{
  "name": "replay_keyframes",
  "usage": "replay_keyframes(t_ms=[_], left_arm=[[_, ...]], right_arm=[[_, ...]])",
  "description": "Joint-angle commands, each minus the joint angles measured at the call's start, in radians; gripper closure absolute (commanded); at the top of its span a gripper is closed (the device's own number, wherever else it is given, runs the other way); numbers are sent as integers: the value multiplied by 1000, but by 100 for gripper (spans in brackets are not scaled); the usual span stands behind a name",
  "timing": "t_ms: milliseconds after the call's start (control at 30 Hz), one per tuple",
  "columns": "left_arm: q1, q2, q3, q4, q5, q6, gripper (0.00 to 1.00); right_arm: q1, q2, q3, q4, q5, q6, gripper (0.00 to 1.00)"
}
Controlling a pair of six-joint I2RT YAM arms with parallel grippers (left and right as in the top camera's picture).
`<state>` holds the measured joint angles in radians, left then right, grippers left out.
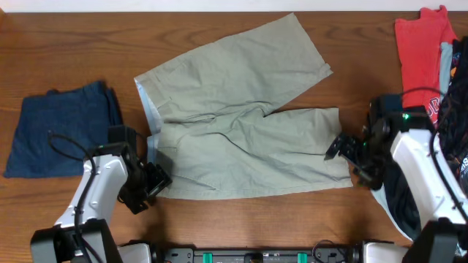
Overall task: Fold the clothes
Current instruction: 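Grasp the shorts' bottom corners with both grippers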
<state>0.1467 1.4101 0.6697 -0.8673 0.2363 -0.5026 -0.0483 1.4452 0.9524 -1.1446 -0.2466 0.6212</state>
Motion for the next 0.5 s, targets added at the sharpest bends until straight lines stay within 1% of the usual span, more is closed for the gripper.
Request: replay_keyframes(t_ms=[0, 33, 100, 133, 167, 367, 467], left_arm=[[-2, -6, -42, 60, -8, -39, 33], [-2, -6, -52, 78, -8, -48, 39], [-2, -6, -62, 88, -2, -53, 57], [-2, -6, -62, 86, 0, -53, 65], [-2, -6, -62, 81, 3, -53, 70], [-2, -6, -62, 40, 18, -53, 81], [-2, -6, -62, 26, 18, -53, 81]], right_arm=[[-3, -41, -55, 25, -24, 76, 1], [-3, -44, -70, 36, -24, 82, 1], [-2, -45, -100, 55, -23, 89, 1], [0, -45, -116, 66, -23, 91, 1], [1, -45, -131, 76, -23, 99, 1], [3, -45, -237, 144, -24, 169, 1], [3, -45, -274, 177, -28, 173, 1]])
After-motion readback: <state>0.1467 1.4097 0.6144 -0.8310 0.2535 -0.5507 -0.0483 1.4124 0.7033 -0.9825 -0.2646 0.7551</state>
